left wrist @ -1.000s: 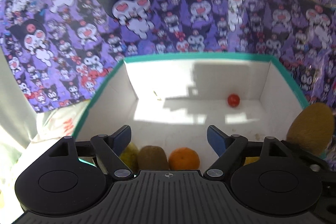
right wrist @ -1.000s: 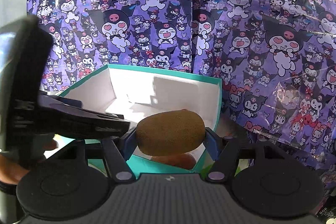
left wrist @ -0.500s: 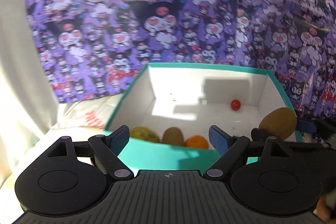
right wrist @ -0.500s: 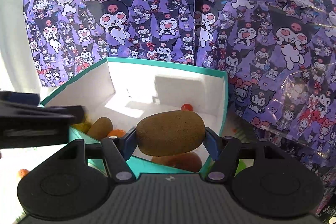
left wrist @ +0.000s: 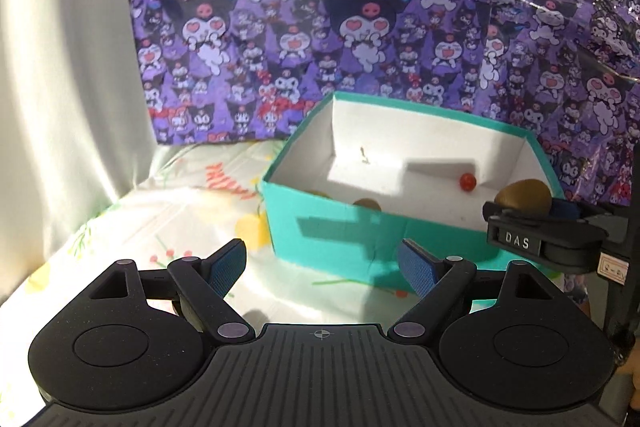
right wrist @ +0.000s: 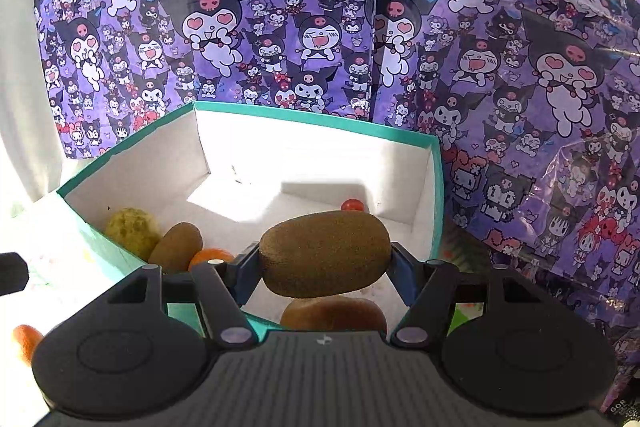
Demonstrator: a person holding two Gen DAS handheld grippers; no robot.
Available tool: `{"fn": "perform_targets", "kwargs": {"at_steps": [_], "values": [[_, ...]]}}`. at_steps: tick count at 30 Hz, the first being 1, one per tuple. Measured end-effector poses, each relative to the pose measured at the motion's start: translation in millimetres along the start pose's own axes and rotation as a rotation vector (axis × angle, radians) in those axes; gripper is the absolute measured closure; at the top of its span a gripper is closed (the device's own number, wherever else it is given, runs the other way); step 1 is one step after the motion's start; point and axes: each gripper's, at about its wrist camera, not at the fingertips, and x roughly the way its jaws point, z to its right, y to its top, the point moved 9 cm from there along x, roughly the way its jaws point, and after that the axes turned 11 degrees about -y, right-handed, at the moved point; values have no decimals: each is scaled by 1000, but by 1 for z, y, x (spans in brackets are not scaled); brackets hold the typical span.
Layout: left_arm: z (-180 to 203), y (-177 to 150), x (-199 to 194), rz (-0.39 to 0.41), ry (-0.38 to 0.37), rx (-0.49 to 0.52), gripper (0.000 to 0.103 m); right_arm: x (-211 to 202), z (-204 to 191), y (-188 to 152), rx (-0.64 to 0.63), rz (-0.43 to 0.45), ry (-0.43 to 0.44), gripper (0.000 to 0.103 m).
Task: Organize fruits
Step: 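Open the left gripper to drop its kiwi while the right gripper releases its kiwi into the box, then grasp an orange tangerine on the table with the left gripper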
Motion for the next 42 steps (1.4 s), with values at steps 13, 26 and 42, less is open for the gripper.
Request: {"fn": "perform_targets", "kwargs": {"at_steps": [13,26,42], "values": [[-1,-6,4,-37,12,12,15,5,-2,1,-27,2,-26,36],[2,-13,7,-63,11,45,15,7,-2,1,-34,-6,-32,35],[-28,-34,4,-91,60,26,15,-34,-1,0,-20,55,-15,20]]}}
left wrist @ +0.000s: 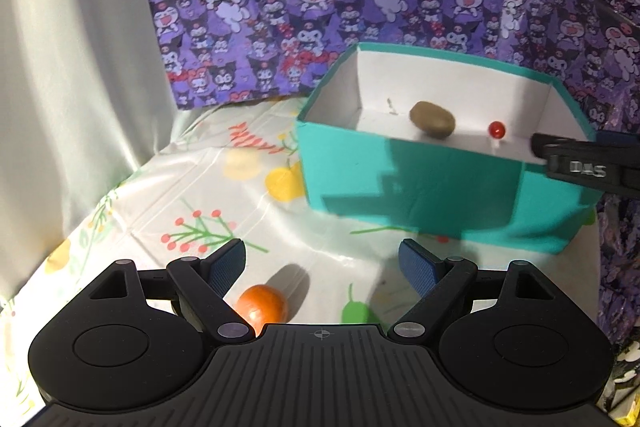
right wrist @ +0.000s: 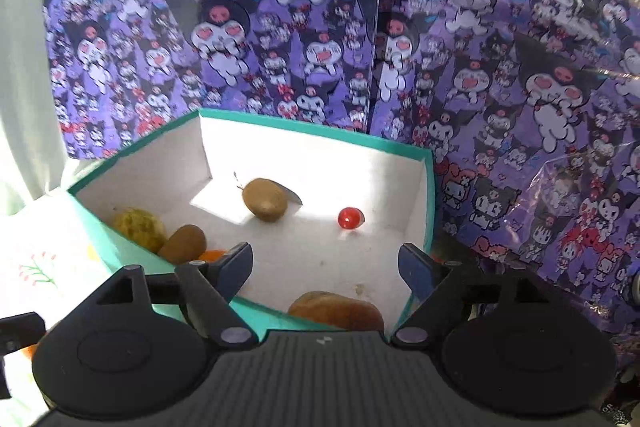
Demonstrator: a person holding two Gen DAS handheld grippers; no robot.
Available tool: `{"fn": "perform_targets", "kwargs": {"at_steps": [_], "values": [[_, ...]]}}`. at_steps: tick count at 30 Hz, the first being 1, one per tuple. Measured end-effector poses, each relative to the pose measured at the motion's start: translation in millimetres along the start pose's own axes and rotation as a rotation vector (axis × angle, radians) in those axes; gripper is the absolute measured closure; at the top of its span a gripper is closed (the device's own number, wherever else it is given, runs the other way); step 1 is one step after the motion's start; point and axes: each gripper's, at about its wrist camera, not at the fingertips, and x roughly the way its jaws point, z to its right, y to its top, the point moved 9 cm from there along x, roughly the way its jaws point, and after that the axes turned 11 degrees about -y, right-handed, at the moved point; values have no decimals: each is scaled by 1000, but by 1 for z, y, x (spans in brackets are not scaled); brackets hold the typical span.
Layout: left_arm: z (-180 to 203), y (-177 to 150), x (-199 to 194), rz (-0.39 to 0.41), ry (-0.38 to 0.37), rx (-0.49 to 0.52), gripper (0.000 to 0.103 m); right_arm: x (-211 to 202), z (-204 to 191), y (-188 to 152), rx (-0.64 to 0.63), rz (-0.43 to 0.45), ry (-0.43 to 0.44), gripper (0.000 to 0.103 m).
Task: Organize fruits
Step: 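Grasp an orange tangerine on the table with the left gripper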
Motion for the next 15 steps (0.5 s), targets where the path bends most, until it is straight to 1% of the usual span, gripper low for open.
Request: {"fn": "perform_targets", "kwargs": {"at_steps": [3,6,9,11,15], "values": [[-11,-10,3,-16,14,0,15,-21,-3,-7,-6,32,27,19],[-19,-19,9,-32,11,12,15,-36,-7,-21,-31,40,46,18],[-23,-28,17,-50,-11,34,15,-40,-13,-38,-61,11,59,18],[-26,-35,24,-70,-30,32,16,-40,-16,-47,-73,-12,68,18],[-36,-42,36,-103,-38,4,23,-41,-23,-60,-86,-40,74,18]]}}
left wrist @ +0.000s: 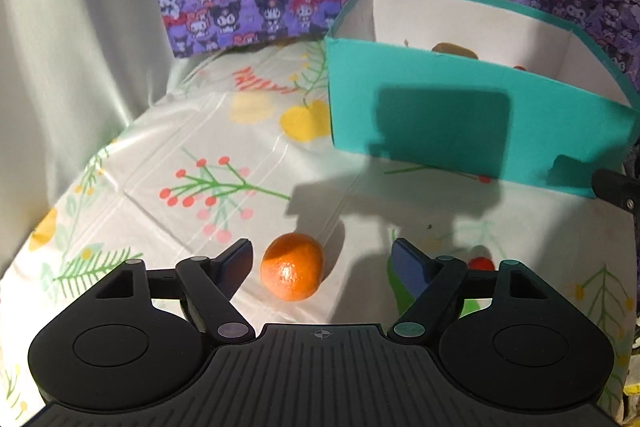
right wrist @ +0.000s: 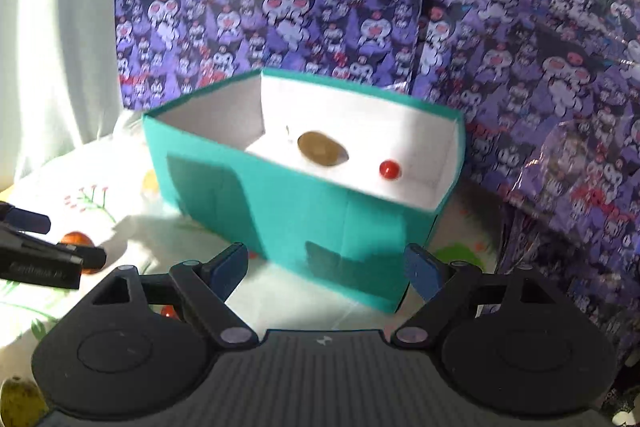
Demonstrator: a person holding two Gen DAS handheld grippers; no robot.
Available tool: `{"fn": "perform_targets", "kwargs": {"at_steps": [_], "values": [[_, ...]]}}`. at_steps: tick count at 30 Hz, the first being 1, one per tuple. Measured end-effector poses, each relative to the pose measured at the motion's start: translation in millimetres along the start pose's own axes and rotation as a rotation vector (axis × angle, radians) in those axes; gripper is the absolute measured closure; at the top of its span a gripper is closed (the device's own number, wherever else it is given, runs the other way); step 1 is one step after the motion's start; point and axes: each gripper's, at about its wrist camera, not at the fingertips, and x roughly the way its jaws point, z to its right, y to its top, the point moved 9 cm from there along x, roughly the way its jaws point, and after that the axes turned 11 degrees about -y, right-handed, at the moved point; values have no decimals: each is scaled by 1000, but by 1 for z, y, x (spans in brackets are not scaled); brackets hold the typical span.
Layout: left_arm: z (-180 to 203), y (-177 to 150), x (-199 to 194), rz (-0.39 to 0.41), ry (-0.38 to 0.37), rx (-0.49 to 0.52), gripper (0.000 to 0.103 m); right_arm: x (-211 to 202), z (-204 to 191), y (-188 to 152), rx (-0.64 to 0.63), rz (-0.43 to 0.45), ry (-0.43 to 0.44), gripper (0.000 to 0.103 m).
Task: Organize fruits
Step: 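Grasp an orange tangerine on the table with the left gripper, then carry the tangerine to the box while the right gripper grasps a red cherry tomato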
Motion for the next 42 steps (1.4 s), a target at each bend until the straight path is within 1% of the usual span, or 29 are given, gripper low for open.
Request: {"fn": "perform_targets", "kwargs": {"at_steps": [5,7,11,13,16,17,18,24,26,31,34,36,38,42], "values": [[-4,-3,3,-1,-29,-11,23,-1,-8,-7,-14,-13,10,18],[-6,-5,6,-7,-27,-5,25,0,-11,-10,-15,-21,12,18],[-12,-10,15,-34,-31,-18,37,0,-16,-13,-25,-32,18,18],[-15,-12,18,-43,-32,-26,39,1,-19,-14,-31,-36,23,18],[-17,-15,23,-61,-26,-27,50,1,-24,-16,-42,-45,32,18],[-18,-17,25,-69,-26,-29,55,1,-26,-17,-47,-48,36,18],[-19,-18,27,-78,-26,-32,59,2,-28,-17,-51,-51,39,18],[-19,-18,25,-63,-42,-44,61,7,-39,-23,-82,-84,72,18],[-15,-15,17,-40,-64,-56,62,8,-45,-26,-95,-93,93,23],[-2,-2,-6,18,-75,-54,61,14,-66,-36,-132,-135,159,34],[3,3,-15,41,-71,-54,61,17,-77,-41,-159,-144,185,46],[4,6,-19,49,-71,-56,61,19,-84,-43,-169,-152,205,47],[5,7,-20,51,-74,-61,61,20,-89,-43,-177,-156,221,50],[3,5,-17,44,-74,-70,61,21,-99,-44,-197,-156,250,54]]}}
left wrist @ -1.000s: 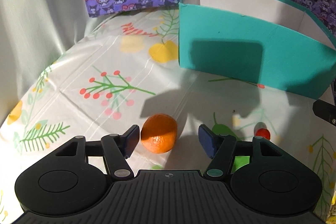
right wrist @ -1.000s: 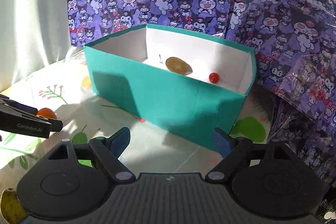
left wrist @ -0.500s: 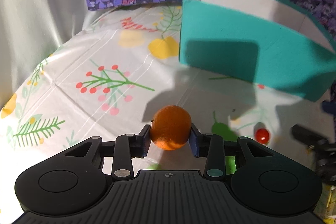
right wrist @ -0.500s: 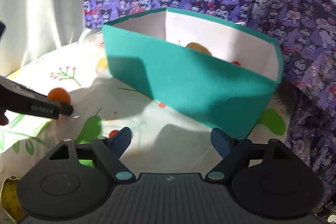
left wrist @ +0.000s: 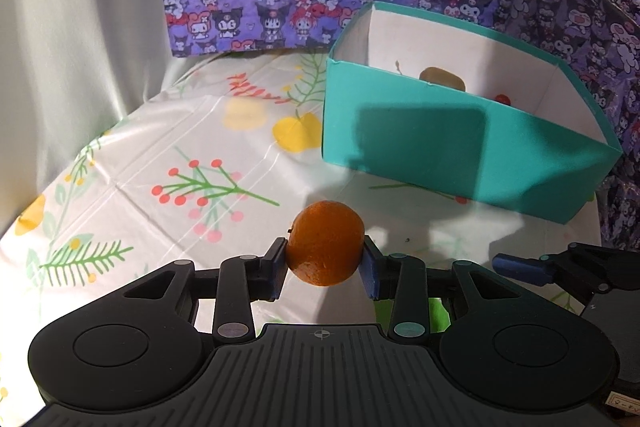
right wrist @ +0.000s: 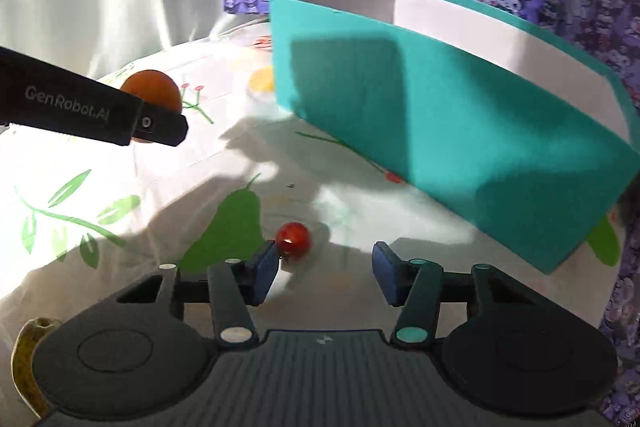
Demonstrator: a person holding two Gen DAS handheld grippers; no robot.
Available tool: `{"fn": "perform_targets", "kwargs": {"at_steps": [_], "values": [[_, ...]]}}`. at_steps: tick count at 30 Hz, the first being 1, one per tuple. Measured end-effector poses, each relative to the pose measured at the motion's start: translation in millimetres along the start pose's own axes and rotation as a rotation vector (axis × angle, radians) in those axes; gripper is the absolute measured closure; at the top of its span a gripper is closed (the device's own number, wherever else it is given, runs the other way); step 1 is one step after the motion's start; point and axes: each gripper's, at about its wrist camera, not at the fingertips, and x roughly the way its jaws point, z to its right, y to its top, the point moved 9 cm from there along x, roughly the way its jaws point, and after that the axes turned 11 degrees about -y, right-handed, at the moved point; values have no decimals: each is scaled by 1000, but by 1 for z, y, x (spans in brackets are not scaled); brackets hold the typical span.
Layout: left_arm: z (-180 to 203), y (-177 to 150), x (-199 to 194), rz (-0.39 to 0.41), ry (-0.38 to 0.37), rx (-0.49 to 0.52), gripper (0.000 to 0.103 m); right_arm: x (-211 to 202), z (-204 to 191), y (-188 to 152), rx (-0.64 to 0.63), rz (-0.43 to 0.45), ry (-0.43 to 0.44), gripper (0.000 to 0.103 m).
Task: Organize fruits
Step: 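Carry the tangerine to the box while the right gripper grasps a red cherry tomato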
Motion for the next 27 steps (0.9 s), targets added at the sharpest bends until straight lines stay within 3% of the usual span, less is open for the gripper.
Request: {"fn": "perform_targets", "kwargs": {"at_steps": [4,11,17,22,27], "values": [[-5,-3,-1,-4,12,-8,61,3,-7,2,-14,7,26,57],[-4,-4,1,-15,10,-9,61,7,-13,5,-35,10,67,80],[8,9,-7,9,4,17,61,-3,-4,8,-6,36,67,82],[28,37,-19,52,-13,43,61,-23,24,19,58,85,17,82],[63,88,-27,119,-37,109,61,-48,63,41,121,161,-51,82]]}}
